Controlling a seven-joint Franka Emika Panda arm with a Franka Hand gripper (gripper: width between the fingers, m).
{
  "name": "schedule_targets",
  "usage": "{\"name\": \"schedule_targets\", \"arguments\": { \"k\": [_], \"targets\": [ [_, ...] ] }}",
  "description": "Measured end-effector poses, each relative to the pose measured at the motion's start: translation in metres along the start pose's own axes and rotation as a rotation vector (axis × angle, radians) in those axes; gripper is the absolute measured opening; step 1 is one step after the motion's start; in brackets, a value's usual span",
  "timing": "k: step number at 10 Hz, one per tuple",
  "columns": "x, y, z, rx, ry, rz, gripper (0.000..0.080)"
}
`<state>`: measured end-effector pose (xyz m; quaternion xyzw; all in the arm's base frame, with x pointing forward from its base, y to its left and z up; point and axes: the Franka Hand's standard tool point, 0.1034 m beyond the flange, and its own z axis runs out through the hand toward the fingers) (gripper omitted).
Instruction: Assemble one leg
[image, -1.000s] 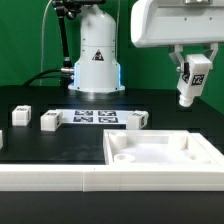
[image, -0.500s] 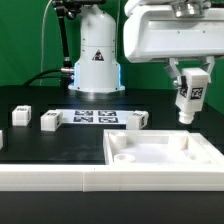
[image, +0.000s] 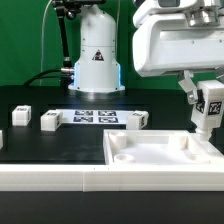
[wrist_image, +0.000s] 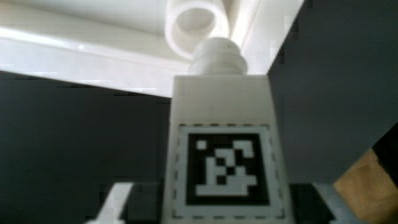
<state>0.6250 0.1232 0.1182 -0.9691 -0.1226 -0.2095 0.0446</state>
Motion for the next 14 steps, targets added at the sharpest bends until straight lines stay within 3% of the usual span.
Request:
{"name": "schedule_targets", "arguments": {
  "k": [5, 9, 14],
  "targets": [
    [-0.008, 0.006, 0.013, -0.001, -0.014, -0.005, 0.0294],
    [-0.015, 0.003, 0.023, 0.004, -0.029, -0.007, 0.0294],
    [-0.014, 0.006, 0.031, -0.002, 0.014, -0.003, 0.0294]
  ]
}}
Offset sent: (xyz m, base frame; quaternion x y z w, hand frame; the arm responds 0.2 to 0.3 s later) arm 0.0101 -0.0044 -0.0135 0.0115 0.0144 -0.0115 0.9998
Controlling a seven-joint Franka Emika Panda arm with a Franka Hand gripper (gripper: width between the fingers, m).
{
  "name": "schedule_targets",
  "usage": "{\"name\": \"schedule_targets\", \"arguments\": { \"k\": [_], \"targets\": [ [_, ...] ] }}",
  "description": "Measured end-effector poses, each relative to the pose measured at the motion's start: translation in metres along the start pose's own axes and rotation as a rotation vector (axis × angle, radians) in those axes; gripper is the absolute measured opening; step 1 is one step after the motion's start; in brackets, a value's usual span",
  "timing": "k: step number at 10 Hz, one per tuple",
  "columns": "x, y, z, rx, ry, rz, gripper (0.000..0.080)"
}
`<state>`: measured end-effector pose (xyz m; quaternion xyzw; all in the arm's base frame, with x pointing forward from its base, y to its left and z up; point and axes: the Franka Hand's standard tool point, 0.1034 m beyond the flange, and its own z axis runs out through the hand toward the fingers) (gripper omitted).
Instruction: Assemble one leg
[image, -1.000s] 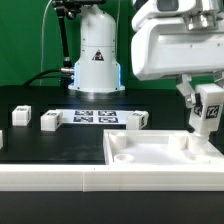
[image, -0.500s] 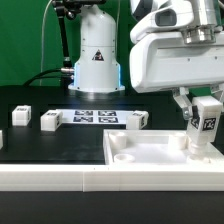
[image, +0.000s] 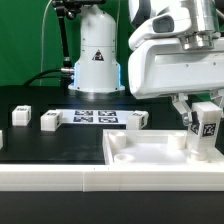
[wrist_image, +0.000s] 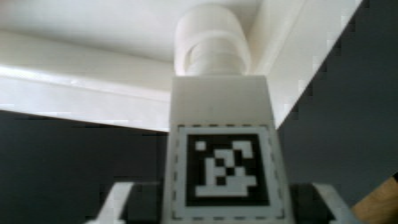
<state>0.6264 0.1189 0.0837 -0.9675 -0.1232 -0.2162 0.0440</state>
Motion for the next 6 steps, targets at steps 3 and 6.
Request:
{"name": "schedule_targets", "arguments": {
  "k": [3, 6],
  "targets": [
    [-0.004, -0.001, 0.006, -0.002, 0.028, 0.000, 0.0294],
    [-0.013, -0.003, 0.007, -0.005, 0.053, -0.002, 0.0294]
  ]
}}
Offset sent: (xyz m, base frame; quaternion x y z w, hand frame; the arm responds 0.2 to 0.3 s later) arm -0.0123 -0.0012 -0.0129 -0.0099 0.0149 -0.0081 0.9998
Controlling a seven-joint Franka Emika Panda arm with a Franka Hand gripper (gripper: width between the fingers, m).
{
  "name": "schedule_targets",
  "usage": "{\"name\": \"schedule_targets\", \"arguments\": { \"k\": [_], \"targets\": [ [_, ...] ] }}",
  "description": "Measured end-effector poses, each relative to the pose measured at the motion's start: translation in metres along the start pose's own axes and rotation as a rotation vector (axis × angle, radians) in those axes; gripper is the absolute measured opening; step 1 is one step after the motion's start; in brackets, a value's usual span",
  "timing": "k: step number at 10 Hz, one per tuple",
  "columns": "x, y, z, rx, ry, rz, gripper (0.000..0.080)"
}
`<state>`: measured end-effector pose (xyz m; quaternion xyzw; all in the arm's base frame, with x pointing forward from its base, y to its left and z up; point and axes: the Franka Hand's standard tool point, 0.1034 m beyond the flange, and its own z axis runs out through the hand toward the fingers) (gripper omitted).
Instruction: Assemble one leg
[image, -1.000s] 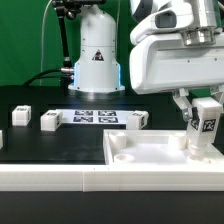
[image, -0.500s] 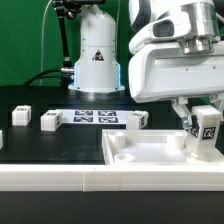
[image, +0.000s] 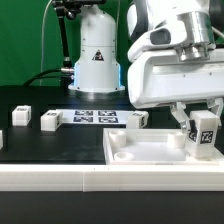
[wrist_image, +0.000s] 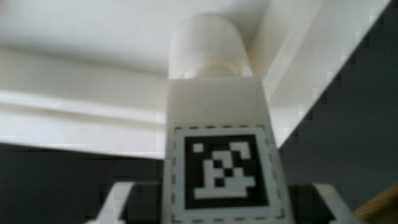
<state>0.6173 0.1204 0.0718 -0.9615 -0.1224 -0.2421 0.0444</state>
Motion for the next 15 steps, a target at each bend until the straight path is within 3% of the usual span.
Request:
{"name": "schedule_targets", "arguments": {
  "k": [1, 2, 3, 4, 5, 10, 13, 15],
  "targets": [
    [0.000, 0.000, 0.000, 0.000, 0.000, 0.000, 0.0294],
    [0.000, 0.000, 0.000, 0.000, 0.000, 0.000, 0.0369],
    [0.000, 0.000, 0.000, 0.000, 0.000, 0.000, 0.0530],
    [0.000, 0.000, 0.000, 0.000, 0.000, 0.000, 0.0530],
    [0.000, 0.000, 0.000, 0.000, 0.000, 0.000, 0.0623],
    [0.001, 0.000, -0.001, 0.000, 0.000, -0.001, 0.0649],
    [0.014, -0.001, -0.025, -0.002, -0.013, -0.018, 0.0649],
    [0.010, -0.002, -0.022, 0.003, -0.043, -0.019, 0.0649]
  ]
}}
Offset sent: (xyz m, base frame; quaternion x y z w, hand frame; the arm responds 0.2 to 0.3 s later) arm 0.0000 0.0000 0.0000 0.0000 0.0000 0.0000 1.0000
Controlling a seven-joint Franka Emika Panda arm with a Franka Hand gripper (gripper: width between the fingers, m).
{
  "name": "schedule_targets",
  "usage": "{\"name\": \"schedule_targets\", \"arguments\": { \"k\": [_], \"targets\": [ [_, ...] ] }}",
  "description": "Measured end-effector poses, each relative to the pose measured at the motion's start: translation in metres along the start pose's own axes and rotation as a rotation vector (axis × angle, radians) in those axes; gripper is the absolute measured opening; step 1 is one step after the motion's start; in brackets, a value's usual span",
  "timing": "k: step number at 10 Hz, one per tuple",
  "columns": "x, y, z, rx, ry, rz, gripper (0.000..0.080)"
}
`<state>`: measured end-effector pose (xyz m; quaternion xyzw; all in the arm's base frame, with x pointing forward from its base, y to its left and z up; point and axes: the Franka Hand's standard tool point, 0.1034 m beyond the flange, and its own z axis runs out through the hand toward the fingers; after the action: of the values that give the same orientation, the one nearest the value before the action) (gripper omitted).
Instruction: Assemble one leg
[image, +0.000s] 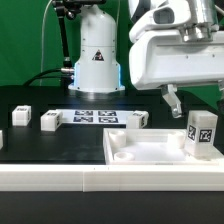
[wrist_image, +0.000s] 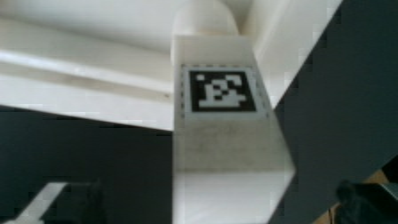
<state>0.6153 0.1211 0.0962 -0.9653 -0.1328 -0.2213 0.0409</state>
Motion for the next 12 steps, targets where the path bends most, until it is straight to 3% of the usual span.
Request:
{"name": "schedule_targets", "arguments": {
  "k": [2, 6, 10, 11, 12],
  "targets": [
    [-0.007, -0.002, 0.006, 0.023, -0.166, 0.014, 0.0649],
    [-0.001, 0.005, 0.008, 0.061, -0.449, 0.027, 0.0649],
    [0.006, 0.009, 0.009, 0.063, -0.459, 0.029, 0.0649],
    [0.006, 0.009, 0.009, 0.063, -0.459, 0.029, 0.0520],
    [0.006, 0.009, 0.009, 0.063, -0.459, 0.029, 0.0520]
  ]
}}
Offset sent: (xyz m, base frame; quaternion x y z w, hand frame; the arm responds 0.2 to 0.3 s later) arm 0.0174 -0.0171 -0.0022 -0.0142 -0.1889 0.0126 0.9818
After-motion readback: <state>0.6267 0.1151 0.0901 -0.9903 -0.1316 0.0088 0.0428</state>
